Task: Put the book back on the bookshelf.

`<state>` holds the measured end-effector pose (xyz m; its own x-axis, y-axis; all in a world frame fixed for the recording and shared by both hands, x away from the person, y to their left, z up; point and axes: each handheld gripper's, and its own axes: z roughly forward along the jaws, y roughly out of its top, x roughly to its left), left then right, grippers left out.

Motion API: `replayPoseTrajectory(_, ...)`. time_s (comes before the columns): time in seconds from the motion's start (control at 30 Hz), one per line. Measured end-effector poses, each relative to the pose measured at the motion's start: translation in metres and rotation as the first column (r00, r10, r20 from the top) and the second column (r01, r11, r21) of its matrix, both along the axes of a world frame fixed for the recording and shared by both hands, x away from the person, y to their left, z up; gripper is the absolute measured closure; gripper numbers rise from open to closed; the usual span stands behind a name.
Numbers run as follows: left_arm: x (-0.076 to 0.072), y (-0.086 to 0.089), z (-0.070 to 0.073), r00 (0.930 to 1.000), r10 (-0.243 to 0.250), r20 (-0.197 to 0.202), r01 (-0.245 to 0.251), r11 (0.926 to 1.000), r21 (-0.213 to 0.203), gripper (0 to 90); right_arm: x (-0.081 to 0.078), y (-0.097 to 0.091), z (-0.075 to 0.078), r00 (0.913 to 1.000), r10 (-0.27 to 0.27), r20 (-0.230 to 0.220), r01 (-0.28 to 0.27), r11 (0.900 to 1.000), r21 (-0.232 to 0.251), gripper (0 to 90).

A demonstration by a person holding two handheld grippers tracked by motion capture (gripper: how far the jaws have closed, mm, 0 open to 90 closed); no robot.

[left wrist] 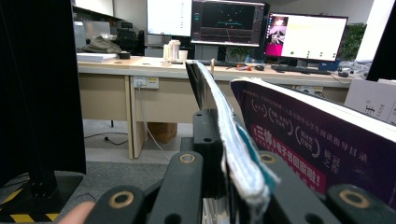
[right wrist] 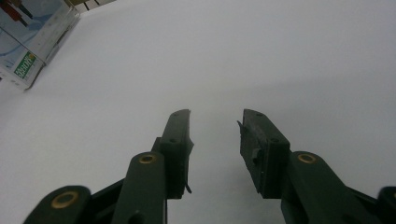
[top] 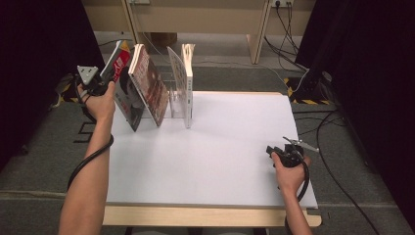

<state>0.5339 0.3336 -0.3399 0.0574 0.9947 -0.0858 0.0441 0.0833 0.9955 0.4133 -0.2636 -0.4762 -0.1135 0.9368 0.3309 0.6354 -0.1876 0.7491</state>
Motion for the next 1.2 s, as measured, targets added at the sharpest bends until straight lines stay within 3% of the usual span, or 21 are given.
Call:
replayPoseTrajectory(0.23,0.002,0.000,0.004,0.9994,-0.033,-0.013,0.033,0.9992,-0.023,83.0,0.000,0.002,0.000,0.9999,-0.003,-0.011,0.003,1.0000,0.001,63.1)
replayPoseTrajectory(0.33,0.005,0.001,0.006,0.9971,-0.066,-0.037,0.064,0.9968,-0.047,78.1,0.000,0.002,0.000,0.9999,-0.002,-0.014,0.002,1.0000,0.003,63.1)
replayPoseTrajectory(0.37,0.006,0.002,0.007,0.9955,-0.084,-0.042,0.081,0.9940,-0.073,77.7,0.000,0.002,-0.001,0.9999,0.002,-0.014,-0.002,1.0000,0.001,63.0)
replayPoseTrajectory(0.5,0.007,0.002,0.008,0.9948,-0.089,-0.049,0.085,0.9930,-0.081,74.8,0.000,0.003,0.000,0.9999,0.001,-0.015,-0.001,1.0000,0.002,63.0)
replayPoseTrajectory(0.6,0.009,0.001,0.009,0.9924,-0.101,-0.070,0.095,0.9921,-0.082,74.1,0.000,0.003,0.001,0.9998,-0.005,-0.018,0.005,0.9999,0.009,63.0)
replayPoseTrajectory(0.7,0.013,-0.001,0.010,0.9883,-0.101,-0.114,0.093,0.9930,-0.072,82.4,0.000,0.002,0.000,0.9998,-0.002,-0.019,0.003,1.0000,0.006,62.9)
replayPoseTrajectory(1.07,0.016,-0.003,0.018,0.9762,-0.120,-0.181,0.111,0.9921,-0.058,85.9,0.001,0.002,0.000,0.9996,-0.002,-0.029,0.002,1.0000,0.009,62.8)
replayPoseTrajectory(1.2,0.014,-0.002,0.019,0.9752,-0.119,-0.186,0.111,0.9924,-0.051,85.9,0.000,0.000,0.001,0.9997,0.000,-0.024,0.000,1.0000,0.008,62.8)
